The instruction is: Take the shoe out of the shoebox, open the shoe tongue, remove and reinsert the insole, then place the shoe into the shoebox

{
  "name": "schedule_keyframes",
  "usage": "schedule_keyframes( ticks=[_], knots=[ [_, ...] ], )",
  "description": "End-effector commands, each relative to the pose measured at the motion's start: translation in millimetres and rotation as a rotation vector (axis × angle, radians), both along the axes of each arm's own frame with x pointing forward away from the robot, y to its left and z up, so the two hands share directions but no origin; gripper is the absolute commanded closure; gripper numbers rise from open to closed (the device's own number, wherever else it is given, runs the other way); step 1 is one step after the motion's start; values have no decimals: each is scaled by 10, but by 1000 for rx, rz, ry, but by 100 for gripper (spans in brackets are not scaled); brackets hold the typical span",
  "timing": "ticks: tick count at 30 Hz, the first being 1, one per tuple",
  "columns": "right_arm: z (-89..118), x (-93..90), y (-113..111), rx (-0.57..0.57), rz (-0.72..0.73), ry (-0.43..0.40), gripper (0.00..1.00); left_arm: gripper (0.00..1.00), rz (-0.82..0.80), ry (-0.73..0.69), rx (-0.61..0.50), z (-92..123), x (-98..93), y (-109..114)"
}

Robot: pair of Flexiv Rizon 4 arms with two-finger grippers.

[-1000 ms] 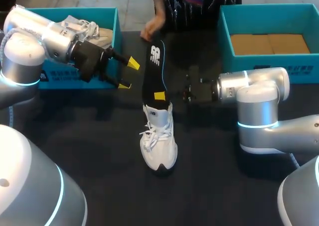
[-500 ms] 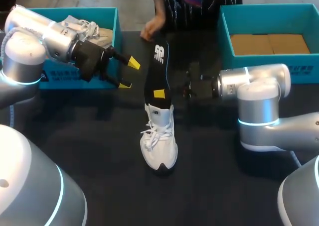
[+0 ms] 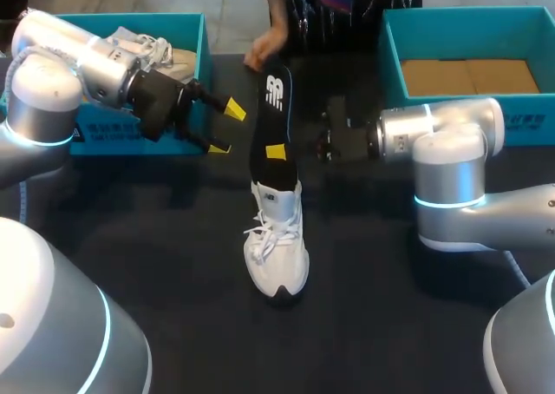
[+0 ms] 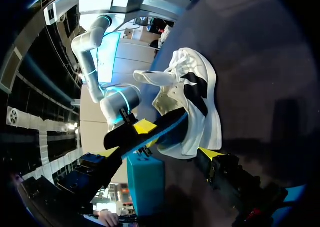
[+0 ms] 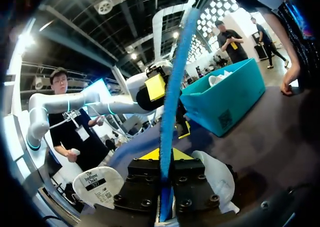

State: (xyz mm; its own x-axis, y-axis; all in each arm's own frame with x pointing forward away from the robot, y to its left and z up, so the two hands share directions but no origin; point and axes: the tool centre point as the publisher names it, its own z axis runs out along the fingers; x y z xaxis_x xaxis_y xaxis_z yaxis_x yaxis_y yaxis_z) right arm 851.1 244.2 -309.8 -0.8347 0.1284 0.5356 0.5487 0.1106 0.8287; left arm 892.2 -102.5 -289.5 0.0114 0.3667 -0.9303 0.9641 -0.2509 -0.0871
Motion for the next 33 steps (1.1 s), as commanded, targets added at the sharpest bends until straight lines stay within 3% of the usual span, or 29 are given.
schedule_keyframes(
  ticks=[1,33],
  knots=[
    [-40,65,36,-11,29,19,100,0,5,-1,-2,-11,-6,15],
    [-277,-306,48,-22,55,102,100,0,2,-2,4,-33,-27,34]
  ],
)
